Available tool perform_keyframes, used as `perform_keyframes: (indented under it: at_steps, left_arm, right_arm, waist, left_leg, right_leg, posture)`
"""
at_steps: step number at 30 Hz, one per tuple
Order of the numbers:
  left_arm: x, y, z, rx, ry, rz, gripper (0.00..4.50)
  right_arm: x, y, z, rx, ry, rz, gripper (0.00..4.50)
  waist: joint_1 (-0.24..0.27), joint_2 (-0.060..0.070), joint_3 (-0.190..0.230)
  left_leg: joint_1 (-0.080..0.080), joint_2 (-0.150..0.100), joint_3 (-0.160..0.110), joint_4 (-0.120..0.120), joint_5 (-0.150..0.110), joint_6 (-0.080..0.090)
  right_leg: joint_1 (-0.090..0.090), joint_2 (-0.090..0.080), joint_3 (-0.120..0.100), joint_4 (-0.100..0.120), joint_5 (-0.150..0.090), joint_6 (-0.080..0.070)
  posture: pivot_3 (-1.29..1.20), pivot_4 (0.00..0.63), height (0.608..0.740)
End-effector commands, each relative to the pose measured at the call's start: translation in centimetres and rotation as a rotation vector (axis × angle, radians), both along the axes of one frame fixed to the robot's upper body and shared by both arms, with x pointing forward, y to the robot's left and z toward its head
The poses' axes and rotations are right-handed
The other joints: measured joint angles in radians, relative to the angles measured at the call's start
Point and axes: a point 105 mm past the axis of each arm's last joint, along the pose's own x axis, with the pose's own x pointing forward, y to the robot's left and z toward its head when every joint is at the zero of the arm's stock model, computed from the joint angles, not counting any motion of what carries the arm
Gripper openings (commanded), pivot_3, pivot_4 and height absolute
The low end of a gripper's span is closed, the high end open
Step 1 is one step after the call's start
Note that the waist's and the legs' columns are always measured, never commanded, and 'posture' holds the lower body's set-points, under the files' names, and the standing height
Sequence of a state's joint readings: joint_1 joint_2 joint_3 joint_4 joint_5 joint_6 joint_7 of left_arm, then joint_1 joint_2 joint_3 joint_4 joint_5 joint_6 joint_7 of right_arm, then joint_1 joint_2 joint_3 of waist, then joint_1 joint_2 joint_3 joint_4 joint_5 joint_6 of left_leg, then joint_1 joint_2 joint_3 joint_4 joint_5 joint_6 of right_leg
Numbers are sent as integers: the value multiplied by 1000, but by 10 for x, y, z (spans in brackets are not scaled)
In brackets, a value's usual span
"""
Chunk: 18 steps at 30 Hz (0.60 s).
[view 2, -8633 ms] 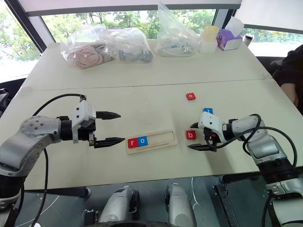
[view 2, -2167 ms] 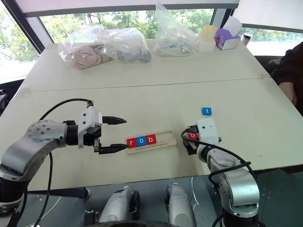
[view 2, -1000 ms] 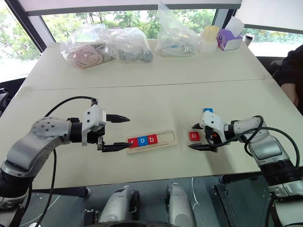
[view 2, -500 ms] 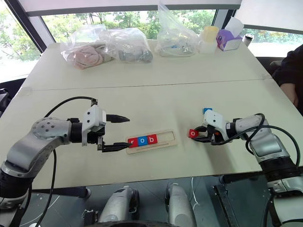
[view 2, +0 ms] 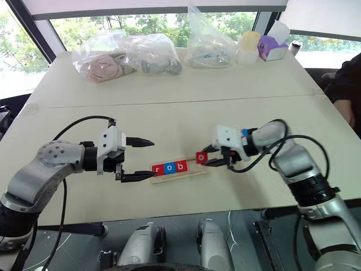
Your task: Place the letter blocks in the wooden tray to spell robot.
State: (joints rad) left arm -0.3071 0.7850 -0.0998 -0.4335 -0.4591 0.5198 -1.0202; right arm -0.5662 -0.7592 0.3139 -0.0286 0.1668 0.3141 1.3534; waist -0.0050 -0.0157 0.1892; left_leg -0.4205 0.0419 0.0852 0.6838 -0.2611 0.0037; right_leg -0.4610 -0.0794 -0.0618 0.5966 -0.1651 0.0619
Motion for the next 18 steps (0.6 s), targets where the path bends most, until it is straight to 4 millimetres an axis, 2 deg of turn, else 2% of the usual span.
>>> perform_keyframes:
  at_steps: [1,5,10,18]
  left_arm:
    - [-3,2,11,-8,-42,1,4500]
    - [-5,3,10,-6,-38,6,4500]
    - [-7,4,10,-5,-34,13,4500]
    - [-7,2,10,-10,-35,19,4500]
  right_arm:
    - [9,7,5,-8,-46,26,1132]
    - [17,11,-4,-25,-44,33,1132]
    - [19,11,-14,-51,-28,53,1132]
    - [20,16,-16,-52,-25,71,1132]
  waist:
    - [-2,0,0]
    - [-5,0,0]
    - [-5,0,0]
    - [-6,0,0]
  left_leg:
    - [0,0,0,0,0,0]
    - [0,0,1,0,0,0]
    - [0,0,1,0,0,0]
    - [1,0,1,0,0,0]
  right_leg:
    - [0,-1,0,0,0,0]
    - [0,0,0,0,2,-2]
    - [0,1,0,1,2,-3]
    - [0,1,0,1,2,-3]
  posture:
    - [0,150,740]
    - [0,150,740]
    - [0,150,740]
    - [0,150,740]
